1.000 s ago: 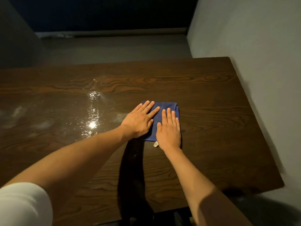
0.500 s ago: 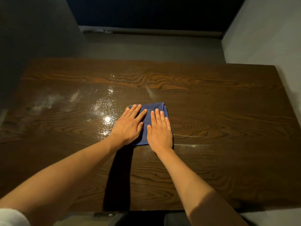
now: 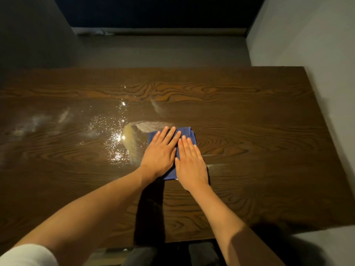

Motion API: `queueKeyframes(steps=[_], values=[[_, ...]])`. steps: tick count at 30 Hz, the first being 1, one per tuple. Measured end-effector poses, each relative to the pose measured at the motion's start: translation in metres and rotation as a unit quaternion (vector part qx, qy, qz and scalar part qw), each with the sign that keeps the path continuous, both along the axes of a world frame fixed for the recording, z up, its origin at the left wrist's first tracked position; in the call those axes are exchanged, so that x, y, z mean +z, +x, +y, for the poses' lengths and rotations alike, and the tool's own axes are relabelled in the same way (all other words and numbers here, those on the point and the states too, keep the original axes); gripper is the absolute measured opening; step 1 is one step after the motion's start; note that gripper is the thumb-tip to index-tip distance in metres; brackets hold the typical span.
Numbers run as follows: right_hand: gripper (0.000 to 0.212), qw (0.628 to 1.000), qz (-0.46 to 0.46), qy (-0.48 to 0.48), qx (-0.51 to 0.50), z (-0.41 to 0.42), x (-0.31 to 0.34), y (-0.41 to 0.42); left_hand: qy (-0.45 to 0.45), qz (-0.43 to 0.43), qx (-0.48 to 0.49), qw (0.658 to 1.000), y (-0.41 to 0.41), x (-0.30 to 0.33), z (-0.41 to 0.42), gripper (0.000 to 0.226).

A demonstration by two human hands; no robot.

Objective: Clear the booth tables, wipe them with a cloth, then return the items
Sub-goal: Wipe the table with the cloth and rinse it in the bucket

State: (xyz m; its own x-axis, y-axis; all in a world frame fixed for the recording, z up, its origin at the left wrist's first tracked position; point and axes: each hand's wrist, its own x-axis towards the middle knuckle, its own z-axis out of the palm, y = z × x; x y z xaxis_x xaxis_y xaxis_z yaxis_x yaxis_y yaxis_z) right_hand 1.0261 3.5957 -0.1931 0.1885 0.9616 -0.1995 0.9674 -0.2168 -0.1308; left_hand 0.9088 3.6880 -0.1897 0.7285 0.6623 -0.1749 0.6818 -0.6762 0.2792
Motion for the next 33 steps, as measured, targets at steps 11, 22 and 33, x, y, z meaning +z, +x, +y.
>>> queueKeyframes(steps=[11, 22, 33], values=[[0.062, 0.997, -0.030, -0.015, -0.073, -0.062, 0.006, 0.120, -0.003, 0.029, -0.093, 0.995, 0.139, 0.007, -0.043, 0.065], [0.064, 0.979, -0.018, -0.037, -0.201, -0.125, 0.007, 0.203, 0.009, 0.055, -0.236, 0.970, 0.254, 0.006, -0.079, 0.069], [0.071, 0.946, -0.004, -0.013, -0.325, -0.186, -0.004, 0.145, -0.002, 0.039, -0.353, 0.935, 0.223, 0.009, -0.121, 0.058]])
